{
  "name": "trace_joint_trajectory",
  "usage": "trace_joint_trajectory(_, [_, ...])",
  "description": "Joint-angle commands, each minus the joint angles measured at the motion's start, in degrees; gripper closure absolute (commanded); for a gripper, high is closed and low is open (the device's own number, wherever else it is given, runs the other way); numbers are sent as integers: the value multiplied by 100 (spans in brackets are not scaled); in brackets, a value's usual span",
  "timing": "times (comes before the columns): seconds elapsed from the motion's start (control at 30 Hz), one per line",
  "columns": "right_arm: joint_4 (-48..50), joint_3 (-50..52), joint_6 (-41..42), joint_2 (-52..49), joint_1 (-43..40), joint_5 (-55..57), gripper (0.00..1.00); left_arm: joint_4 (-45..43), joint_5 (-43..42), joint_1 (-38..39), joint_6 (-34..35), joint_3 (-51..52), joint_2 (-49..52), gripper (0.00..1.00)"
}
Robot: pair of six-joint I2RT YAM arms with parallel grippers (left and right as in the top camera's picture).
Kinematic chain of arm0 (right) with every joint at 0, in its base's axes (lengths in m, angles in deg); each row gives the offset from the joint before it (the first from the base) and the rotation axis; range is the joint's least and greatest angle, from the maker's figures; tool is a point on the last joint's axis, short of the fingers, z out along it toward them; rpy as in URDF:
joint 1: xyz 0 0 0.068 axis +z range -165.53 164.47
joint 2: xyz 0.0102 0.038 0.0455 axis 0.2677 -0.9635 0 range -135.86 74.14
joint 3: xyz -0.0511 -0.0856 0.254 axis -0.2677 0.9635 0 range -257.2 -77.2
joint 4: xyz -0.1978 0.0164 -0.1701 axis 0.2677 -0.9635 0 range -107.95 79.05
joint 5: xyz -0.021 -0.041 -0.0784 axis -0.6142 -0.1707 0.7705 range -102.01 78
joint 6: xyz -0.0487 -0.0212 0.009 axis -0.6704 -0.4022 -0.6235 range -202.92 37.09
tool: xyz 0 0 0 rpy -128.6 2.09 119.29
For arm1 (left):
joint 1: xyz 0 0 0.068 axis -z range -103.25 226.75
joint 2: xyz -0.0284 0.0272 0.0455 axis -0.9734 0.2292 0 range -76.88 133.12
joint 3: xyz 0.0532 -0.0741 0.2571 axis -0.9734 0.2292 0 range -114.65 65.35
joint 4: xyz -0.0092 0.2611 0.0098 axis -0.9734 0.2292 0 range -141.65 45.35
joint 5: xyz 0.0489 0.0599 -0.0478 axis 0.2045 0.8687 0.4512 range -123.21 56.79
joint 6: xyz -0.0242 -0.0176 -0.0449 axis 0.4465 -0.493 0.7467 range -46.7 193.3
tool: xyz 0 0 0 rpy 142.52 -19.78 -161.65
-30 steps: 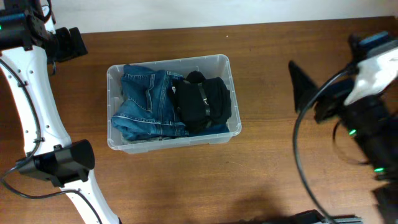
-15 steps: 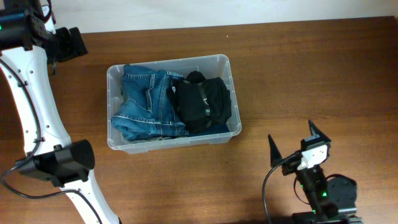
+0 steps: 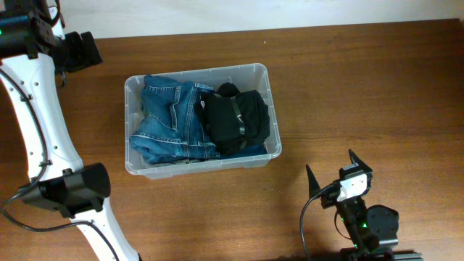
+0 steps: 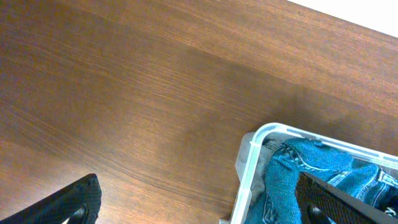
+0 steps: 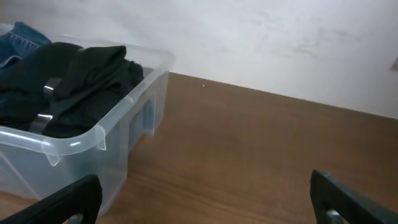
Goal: Pack container
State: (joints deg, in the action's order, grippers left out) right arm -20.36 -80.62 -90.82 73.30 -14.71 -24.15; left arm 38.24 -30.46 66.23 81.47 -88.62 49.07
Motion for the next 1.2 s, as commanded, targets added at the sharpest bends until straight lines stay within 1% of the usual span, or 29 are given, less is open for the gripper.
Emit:
trace_joint_trajectory(0.0, [26, 63, -26, 66, -57, -9, 2, 0, -42, -13, 9, 17, -28, 1])
trace_joint_trajectory(1.17, [26, 63, -24, 63, -50, -31, 2, 0, -42, -13, 9, 17, -118, 1])
